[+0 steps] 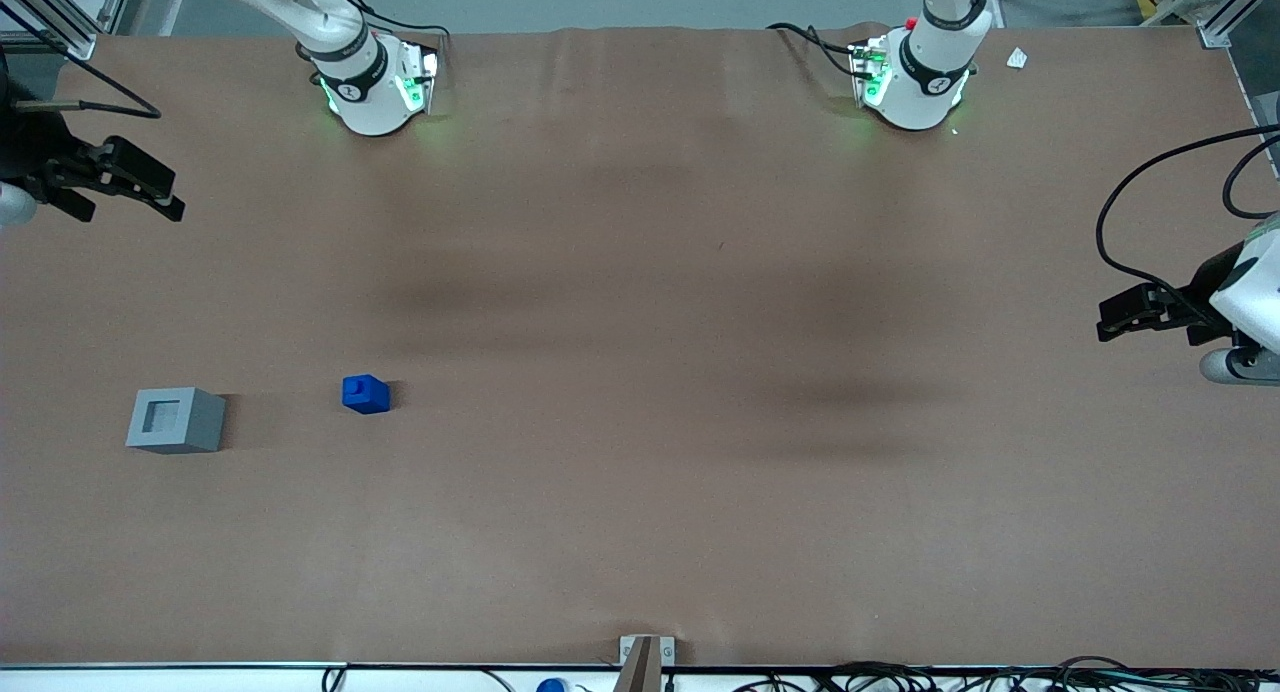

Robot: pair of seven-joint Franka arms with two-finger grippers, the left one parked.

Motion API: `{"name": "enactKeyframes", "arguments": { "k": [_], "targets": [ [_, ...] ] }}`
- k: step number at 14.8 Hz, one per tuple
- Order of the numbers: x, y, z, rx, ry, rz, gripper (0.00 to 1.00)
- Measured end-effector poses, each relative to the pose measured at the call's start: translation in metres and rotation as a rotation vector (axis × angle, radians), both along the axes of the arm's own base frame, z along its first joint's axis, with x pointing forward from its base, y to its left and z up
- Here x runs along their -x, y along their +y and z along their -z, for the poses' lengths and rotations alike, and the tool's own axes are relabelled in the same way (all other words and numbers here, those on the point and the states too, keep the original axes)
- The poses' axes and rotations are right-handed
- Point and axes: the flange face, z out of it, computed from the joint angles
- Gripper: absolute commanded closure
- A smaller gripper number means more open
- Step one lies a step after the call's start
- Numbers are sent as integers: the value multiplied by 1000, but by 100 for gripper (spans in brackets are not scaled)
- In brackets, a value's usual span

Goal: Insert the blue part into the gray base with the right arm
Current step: 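Move the open right gripper down over the blue block, then close the right gripper on the blue block and lift it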

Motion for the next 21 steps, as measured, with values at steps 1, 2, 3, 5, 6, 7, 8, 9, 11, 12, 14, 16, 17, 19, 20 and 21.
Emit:
{"name": "enactKeyframes", "arguments": {
  "k": [1,2,3,5,6,7,8,9,11,12,14,16,17,19,20,21],
  "targets": [
    [-1,0,1,0,2,0,0],
    [-1,0,2,0,3,0,0],
    [-2,0,2,0,4,1,0],
    [-4,1,6,1,7,0,0],
    [-7,2,13,2,12,-1,0],
    [-13,4,26,3,22,-3,0],
    [-21,6,44,5,41,-5,0],
    [-31,8,67,8,69,-6,0],
    [-57,10,119,15,98,-4,3],
    [-70,12,146,18,99,-5,5],
    [-89,21,199,23,87,-16,9],
    [-102,38,246,27,63,-40,13],
    [-106,49,267,29,45,-55,16],
    [-111,68,303,31,25,-82,17],
    [-112,74,318,33,22,-94,17],
    [-111,77,331,35,25,-109,17]
  ]
}}
